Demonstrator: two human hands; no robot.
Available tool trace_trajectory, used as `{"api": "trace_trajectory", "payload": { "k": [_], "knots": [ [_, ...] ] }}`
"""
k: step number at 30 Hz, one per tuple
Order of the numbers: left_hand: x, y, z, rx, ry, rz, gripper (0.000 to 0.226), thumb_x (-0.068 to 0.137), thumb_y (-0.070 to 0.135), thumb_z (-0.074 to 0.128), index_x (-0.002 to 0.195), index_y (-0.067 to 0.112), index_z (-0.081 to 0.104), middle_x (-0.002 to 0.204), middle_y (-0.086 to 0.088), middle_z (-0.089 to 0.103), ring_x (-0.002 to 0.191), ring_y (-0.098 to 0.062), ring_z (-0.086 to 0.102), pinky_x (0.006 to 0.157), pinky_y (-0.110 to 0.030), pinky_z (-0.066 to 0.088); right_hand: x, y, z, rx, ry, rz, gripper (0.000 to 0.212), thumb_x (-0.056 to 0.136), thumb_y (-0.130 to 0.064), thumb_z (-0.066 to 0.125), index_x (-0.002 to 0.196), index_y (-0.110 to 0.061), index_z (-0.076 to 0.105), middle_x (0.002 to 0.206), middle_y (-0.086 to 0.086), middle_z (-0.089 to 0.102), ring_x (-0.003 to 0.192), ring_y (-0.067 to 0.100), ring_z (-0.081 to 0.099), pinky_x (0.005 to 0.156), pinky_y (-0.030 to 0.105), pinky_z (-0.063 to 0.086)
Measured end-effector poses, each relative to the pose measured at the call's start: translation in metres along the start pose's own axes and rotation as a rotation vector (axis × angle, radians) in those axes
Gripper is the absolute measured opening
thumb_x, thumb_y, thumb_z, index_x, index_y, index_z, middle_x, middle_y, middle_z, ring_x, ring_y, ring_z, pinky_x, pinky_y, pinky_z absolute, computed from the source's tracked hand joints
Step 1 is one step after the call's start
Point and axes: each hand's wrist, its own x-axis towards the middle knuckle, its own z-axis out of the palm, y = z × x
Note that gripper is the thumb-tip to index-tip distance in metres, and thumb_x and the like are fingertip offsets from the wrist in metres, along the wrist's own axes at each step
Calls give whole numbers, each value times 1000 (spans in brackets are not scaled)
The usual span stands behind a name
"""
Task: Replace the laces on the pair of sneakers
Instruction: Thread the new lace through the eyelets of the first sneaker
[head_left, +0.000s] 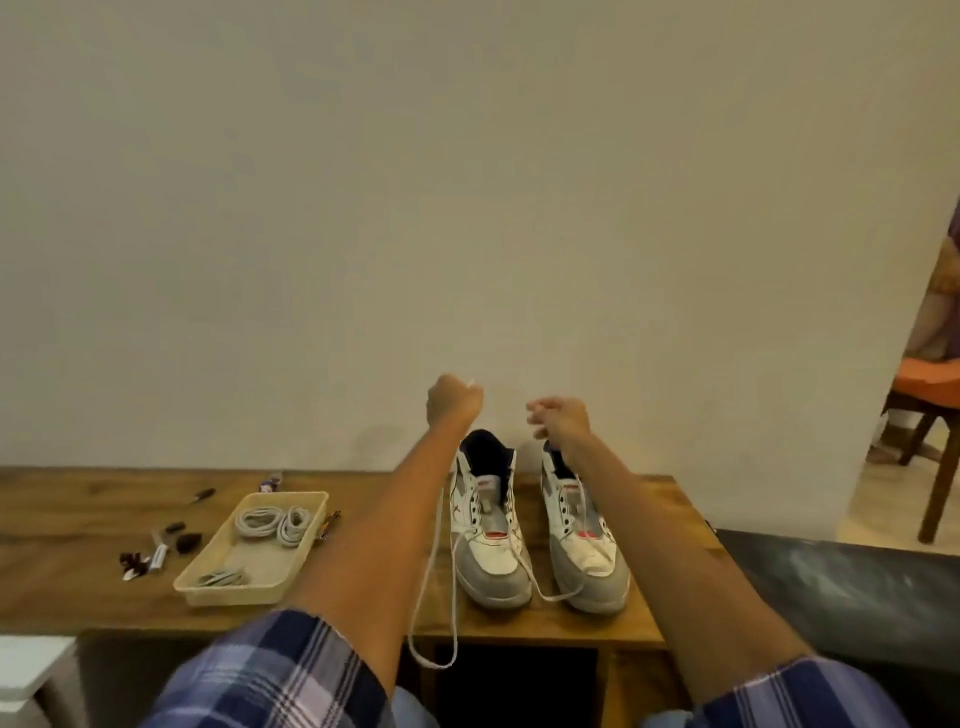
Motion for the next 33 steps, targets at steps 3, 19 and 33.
{"api": "trace_trajectory", "payload": {
  "k": [3, 19, 33],
  "knots": [
    [-6, -67, 37, 162, -143, -115, 27, 87, 22, 62, 102, 0, 60, 104, -16, 64, 89, -25, 62, 64, -28, 42, 11, 74, 24, -227, -69, 95, 25, 92, -15, 56, 68, -9, 60, 75, 10, 62, 60, 17, 53, 55, 26, 45],
    [-10, -157, 85, 213, -272, -310, 55, 76, 40, 74, 114, 5, 56, 115, -11, 62, 106, -27, 59, 82, -32, 48, 23, 138, 48, -737, -201, 207, 31, 82, -32, 72, 71, -6, 60, 79, 8, 67, 71, 18, 65, 72, 26, 54],
    [-3, -164, 90, 122, -298, -323, 57, 73, 35, 78, 116, 4, 57, 118, -12, 62, 107, -29, 59, 91, -37, 50, 13, 146, 54, -673, 12, 277, 24, 93, -18, 58, 112, -2, 59, 114, 14, 62, 106, 26, 60, 86, 30, 50]
  ]
}}
